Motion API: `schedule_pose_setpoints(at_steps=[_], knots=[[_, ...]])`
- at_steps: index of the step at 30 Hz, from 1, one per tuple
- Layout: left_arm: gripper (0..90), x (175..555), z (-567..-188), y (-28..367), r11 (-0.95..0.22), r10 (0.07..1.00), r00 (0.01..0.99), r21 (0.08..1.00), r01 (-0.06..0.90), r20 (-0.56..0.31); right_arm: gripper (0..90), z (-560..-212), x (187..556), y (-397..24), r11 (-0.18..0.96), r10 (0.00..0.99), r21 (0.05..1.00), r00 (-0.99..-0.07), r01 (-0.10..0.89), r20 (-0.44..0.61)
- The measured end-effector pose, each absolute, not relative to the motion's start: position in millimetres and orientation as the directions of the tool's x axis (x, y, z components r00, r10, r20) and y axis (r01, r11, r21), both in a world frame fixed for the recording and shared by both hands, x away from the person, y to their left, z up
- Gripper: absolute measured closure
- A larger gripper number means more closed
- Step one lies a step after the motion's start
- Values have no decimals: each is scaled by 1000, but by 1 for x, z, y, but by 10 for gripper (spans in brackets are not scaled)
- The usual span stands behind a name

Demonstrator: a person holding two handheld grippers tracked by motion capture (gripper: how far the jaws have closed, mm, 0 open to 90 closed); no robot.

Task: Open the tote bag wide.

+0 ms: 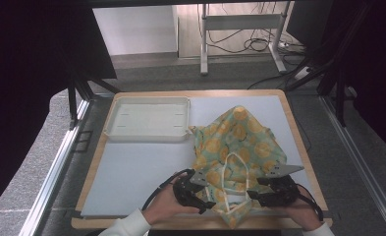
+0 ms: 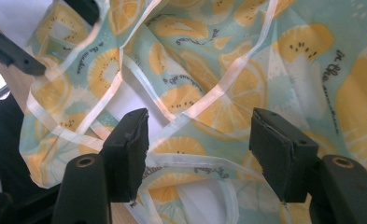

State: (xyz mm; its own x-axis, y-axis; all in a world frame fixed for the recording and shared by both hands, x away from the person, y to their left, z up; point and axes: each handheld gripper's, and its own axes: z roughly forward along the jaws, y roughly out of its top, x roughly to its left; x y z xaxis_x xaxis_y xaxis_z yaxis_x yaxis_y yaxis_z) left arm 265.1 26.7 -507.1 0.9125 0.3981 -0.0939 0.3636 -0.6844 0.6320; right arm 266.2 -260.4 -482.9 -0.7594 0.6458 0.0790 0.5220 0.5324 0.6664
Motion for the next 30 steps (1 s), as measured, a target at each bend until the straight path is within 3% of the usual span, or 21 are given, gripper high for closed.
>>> schedule_pose_setpoints(at_steps=[4, 10, 15, 19, 20, 22, 30], knots=[[184, 265, -514, 8, -733, 379, 923, 589, 340, -62, 376, -483, 266, -259, 534, 643, 665, -761, 522, 80], [213, 260, -522, -6, -778, 346, 938, 555, 294, -12, 376, -484, 266, -260, 535, 645, 663, -760, 523, 80], [333, 263, -520, -7, -770, 359, 933, 562, 302, -11, 376, -484, 266, -259, 536, 646, 661, -759, 526, 80], [467, 265, -519, -8, -766, 361, 932, 569, 299, -3, 376, -485, 266, -258, 539, 647, 657, -759, 527, 79], [542, 264, -519, -10, -765, 358, 934, 570, 298, -7, 376, -485, 266, -258, 538, 647, 656, -758, 529, 79], [578, 264, -518, -11, -766, 356, 934, 571, 295, -5, 376, -485, 266, -258, 539, 647, 657, -758, 527, 78], [857, 267, -517, -8, -723, 385, 922, 605, 333, -47, 376, -483, 266, -261, 533, 651, 661, -755, 528, 78]])
